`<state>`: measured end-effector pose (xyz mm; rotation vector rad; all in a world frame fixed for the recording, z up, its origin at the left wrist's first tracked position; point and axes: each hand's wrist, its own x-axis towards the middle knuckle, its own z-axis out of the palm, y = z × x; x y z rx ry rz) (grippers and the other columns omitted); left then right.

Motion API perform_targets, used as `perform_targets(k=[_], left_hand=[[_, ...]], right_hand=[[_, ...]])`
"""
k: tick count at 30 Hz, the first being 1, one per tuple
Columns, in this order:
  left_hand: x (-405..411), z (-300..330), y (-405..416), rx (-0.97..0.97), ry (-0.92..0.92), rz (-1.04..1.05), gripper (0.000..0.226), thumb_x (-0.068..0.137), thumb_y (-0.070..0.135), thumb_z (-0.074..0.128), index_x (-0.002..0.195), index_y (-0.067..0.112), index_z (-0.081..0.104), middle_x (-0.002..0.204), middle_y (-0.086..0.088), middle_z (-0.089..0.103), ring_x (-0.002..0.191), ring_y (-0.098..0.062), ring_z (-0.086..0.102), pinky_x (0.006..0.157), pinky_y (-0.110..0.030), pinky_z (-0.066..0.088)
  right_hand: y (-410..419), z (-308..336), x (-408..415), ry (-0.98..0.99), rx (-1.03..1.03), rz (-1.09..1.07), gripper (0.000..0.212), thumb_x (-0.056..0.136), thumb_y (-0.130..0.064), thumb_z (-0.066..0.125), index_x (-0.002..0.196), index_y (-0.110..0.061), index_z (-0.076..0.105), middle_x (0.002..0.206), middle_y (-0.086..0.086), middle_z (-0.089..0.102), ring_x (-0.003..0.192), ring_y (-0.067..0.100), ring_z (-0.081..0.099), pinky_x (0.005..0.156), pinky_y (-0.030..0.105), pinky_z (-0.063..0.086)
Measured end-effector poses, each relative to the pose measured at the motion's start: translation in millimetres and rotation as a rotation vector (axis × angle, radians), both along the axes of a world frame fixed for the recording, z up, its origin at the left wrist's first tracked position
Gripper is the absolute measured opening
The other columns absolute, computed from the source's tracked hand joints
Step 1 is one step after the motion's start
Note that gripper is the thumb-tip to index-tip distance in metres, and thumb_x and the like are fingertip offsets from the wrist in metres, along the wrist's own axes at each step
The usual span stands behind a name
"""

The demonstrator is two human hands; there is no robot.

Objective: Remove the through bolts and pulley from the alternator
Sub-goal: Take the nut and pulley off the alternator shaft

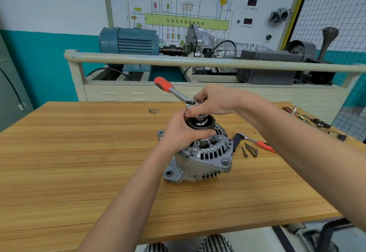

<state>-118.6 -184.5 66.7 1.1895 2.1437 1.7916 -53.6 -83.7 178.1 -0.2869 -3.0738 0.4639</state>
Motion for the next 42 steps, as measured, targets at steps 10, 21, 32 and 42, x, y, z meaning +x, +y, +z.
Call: perform_targets(k=[10,21,32,42], left_hand=[[4,-2,-3,0.026,0.007,-0.012,0.03,0.065,0.021,0.088,0.088,0.023,0.068,0.083,0.015,0.073,0.079,0.0,0.067,0.064,-0.012,0.049],[4,-5,-3,0.032,0.006,-0.067,0.047,0.069,0.029,0.085,0.109,0.024,0.062,0.1,0.013,0.069,0.091,0.006,0.064,0.074,-0.012,0.05],[4,-6,-2,0.062,0.028,-0.033,0.052,0.066,0.027,0.087,0.11,0.017,0.061,0.1,0.009,0.069,0.096,-0.008,0.064,0.088,-0.031,0.053],[3,-7,-1,0.041,0.015,-0.042,0.048,0.069,0.021,0.086,0.109,0.008,0.065,0.104,-0.003,0.072,0.1,-0.02,0.066,0.091,-0.048,0.051]], right_hand=[[-4,39,-3,-0.34,0.293,0.283,0.06,0.089,-0.028,0.066,0.144,-0.027,0.041,0.105,-0.006,0.061,0.094,0.013,0.055,0.084,0.029,0.036],[3,22,11,-0.111,0.237,0.579,0.059,0.071,0.018,0.055,0.099,-0.03,0.073,0.11,-0.003,0.067,0.103,0.02,0.06,0.086,0.033,0.047],[-2,12,16,0.104,0.04,0.251,0.015,0.084,-0.01,0.062,0.093,-0.011,0.074,0.093,0.002,0.069,0.092,0.017,0.066,0.077,0.026,0.054],[-18,8,12,0.079,0.348,0.057,0.05,0.085,-0.047,0.066,0.052,-0.011,0.052,0.027,-0.009,0.044,0.037,0.009,0.053,0.04,0.02,0.038]])
